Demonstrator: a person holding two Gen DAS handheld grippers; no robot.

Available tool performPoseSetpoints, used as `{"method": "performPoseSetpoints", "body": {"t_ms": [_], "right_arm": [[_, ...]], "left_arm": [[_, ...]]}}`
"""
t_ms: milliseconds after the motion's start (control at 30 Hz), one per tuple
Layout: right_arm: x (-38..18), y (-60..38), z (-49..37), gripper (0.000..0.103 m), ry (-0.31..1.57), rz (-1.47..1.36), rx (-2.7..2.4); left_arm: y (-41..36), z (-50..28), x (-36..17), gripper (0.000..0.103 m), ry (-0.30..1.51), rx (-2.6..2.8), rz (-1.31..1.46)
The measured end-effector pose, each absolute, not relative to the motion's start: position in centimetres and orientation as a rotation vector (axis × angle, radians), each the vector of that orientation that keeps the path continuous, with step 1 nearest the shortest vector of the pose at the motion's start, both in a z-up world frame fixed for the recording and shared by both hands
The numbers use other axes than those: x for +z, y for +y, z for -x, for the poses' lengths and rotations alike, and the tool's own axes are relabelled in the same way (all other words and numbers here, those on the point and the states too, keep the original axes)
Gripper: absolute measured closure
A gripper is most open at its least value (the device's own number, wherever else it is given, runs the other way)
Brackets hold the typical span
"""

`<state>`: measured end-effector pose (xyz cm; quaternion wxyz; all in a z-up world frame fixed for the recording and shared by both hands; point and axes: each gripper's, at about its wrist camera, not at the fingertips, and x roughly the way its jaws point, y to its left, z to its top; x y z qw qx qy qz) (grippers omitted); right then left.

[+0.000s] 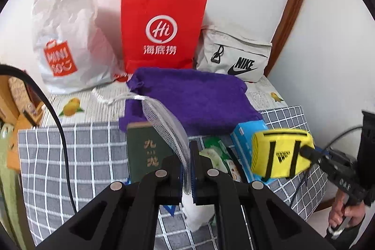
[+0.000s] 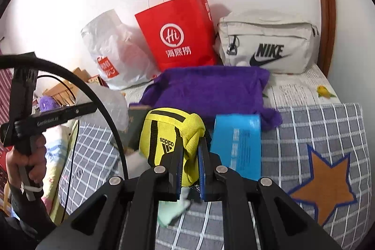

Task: Organize soft objects
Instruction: 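Carry the pouch onto the purple towel and open the right tool while the left carries the mesh bag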

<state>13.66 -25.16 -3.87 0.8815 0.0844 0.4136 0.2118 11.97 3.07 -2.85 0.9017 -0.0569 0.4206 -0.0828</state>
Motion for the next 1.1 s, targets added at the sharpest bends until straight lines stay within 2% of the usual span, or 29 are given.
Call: {"method": "performPoseSetpoints", "body": {"t_ms": [333,1100], "right_arm": [[-3.7,-25.1,-20.5,0.091,0.841,-0.188,0.395],[-12.1,-25.2,-38.1,0.091,1.047,-0.189,0.309]], "left_arm": [[4.0,-16.7,-2.1,0.097,0.842,-0.180,0.102],[4.9,-27.8,-6.4,0.097,0.934,-0.175,0.128]]}}
